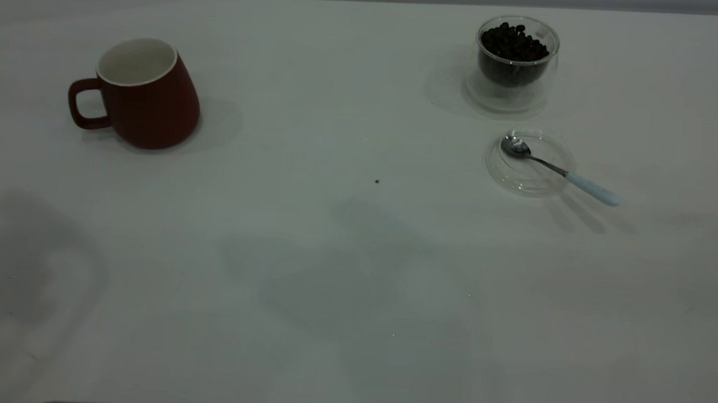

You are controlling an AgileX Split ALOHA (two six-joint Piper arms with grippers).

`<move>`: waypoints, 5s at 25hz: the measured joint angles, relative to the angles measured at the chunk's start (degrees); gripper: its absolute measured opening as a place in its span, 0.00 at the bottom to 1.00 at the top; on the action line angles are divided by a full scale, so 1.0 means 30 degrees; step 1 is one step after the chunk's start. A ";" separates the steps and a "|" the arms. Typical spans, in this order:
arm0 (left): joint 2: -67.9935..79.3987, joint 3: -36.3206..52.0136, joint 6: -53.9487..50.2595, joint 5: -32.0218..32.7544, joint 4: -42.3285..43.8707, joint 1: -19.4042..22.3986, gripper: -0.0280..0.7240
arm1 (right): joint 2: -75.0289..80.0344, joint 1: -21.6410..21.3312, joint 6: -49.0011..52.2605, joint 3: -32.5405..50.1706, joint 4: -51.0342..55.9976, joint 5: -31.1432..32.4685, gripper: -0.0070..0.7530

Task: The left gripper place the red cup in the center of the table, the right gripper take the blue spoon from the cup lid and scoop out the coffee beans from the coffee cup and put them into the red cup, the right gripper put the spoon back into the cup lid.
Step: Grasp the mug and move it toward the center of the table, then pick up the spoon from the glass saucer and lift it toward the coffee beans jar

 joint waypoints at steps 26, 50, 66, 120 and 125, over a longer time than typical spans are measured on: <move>1.8715 -1.4091 0.7472 0.2039 0.2379 -0.0651 0.82 | 0.0000 0.0000 0.0000 0.0000 0.0000 0.0000 0.70; 2.0450 -1.4131 0.9840 -0.0728 0.2629 -0.1788 0.82 | 0.0000 0.0000 0.0000 0.0000 0.0000 0.0000 0.70; 2.0233 -1.4131 0.9560 -0.4555 0.1143 -0.9382 0.82 | 0.0000 0.0000 0.0000 0.0000 0.0000 0.0000 0.70; -2.3769 0.6013 -1.0562 0.7230 0.0945 -0.5179 0.82 | 0.0000 0.0000 0.0000 0.0000 -0.0016 -0.0018 0.70; -2.4936 0.7670 -1.0559 0.7132 0.0374 -0.2417 0.82 | 0.0000 0.0000 0.0000 0.0000 -0.0016 -0.0018 0.70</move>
